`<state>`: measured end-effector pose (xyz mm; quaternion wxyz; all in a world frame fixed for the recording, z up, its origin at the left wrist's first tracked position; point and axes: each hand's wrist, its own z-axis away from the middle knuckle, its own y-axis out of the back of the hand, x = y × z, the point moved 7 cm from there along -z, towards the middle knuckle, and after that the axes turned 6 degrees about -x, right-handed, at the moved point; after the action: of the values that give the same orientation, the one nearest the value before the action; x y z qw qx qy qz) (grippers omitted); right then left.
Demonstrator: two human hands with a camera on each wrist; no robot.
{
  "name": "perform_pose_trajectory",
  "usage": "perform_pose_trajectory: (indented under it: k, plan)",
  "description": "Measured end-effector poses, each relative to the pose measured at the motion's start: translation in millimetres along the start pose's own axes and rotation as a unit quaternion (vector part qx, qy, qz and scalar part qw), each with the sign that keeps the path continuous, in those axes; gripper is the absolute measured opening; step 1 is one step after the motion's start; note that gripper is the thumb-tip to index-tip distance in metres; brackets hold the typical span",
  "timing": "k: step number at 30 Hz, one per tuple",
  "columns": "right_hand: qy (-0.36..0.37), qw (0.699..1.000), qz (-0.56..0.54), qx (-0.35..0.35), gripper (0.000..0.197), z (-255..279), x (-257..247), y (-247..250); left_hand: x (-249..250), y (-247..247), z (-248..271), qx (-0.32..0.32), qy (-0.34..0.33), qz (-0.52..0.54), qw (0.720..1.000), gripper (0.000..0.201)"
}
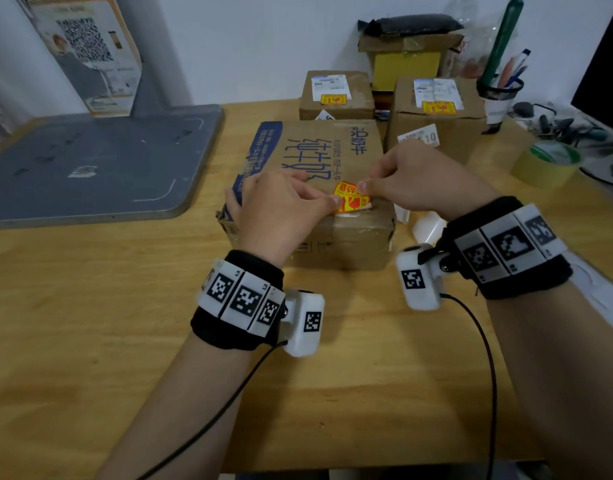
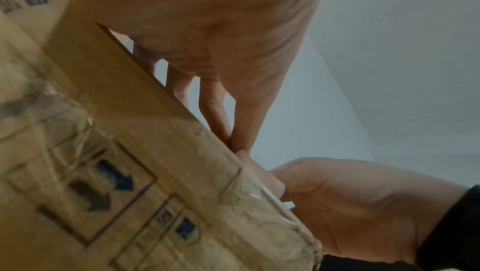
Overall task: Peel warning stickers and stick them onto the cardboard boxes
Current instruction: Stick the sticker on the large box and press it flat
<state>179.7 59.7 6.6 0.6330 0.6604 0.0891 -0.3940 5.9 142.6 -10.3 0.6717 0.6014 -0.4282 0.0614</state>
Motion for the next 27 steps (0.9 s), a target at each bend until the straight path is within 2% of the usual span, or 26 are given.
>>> perform_pose_trajectory:
  k: [17, 23, 27]
  plan:
    - [0.011, 1.000, 0.002, 0.009, 0.018, 3, 1, -8, -3, -4, -1, -0.002, -0.008, -0.024, 1.000, 0.021]
    - [-0.021, 0.999, 0.011, 0.027, 0.016, 8, 2, -7, -3, -5, 0, 0.011, -0.017, -0.040, 0.999, 0.020]
    - [-0.040, 0.999, 0.008, 0.023, 0.024, 16, 0, -8, -3, -5, 0, 0.016, -0.019, -0.047, 0.999, 0.021]
